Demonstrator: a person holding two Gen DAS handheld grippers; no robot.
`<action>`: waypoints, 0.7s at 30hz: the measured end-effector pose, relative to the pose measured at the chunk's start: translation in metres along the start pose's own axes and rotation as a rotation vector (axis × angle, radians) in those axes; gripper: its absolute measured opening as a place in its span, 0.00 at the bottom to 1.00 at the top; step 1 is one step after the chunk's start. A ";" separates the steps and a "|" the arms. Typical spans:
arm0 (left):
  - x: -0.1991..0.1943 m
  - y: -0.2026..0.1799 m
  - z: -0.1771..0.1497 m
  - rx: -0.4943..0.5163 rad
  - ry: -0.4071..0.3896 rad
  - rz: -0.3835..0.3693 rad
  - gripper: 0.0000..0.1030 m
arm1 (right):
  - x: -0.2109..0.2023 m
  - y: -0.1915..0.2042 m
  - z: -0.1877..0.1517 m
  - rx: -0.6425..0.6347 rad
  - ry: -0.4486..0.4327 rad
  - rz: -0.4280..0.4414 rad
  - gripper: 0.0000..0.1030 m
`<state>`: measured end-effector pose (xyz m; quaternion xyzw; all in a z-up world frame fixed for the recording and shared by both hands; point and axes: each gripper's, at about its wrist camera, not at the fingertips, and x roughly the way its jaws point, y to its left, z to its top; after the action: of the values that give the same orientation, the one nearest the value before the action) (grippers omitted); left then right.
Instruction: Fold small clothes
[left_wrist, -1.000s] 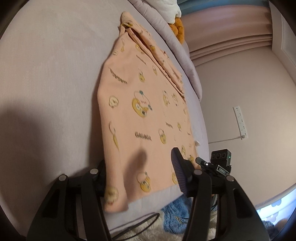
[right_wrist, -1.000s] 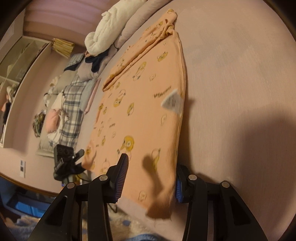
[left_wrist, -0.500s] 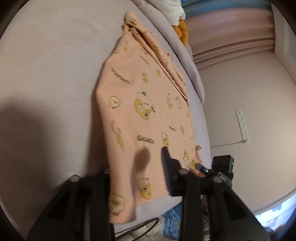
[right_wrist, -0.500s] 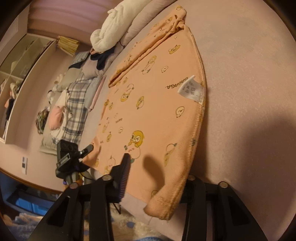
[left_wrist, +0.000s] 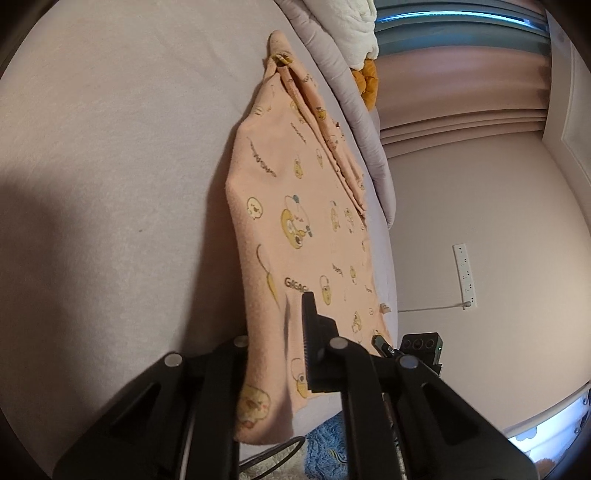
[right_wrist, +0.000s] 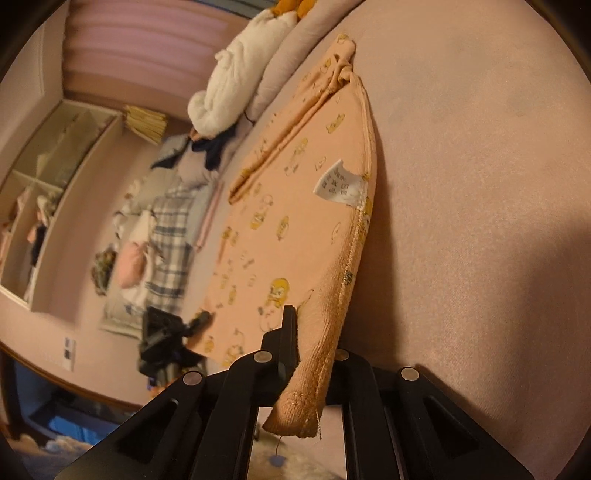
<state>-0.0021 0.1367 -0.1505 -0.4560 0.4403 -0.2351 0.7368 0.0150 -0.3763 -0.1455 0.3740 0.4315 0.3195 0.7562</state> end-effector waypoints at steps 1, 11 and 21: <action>0.000 -0.001 0.000 -0.001 0.001 -0.007 0.08 | 0.000 0.000 0.000 0.004 -0.001 0.007 0.08; 0.010 -0.006 0.000 -0.009 0.052 -0.149 0.08 | 0.011 0.009 0.005 -0.023 0.019 0.050 0.08; 0.006 -0.023 0.010 0.021 0.024 -0.236 0.05 | 0.014 0.016 0.014 -0.022 0.003 0.118 0.08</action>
<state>0.0110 0.1257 -0.1314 -0.4939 0.3898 -0.3301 0.7037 0.0306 -0.3602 -0.1331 0.3900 0.4064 0.3690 0.7393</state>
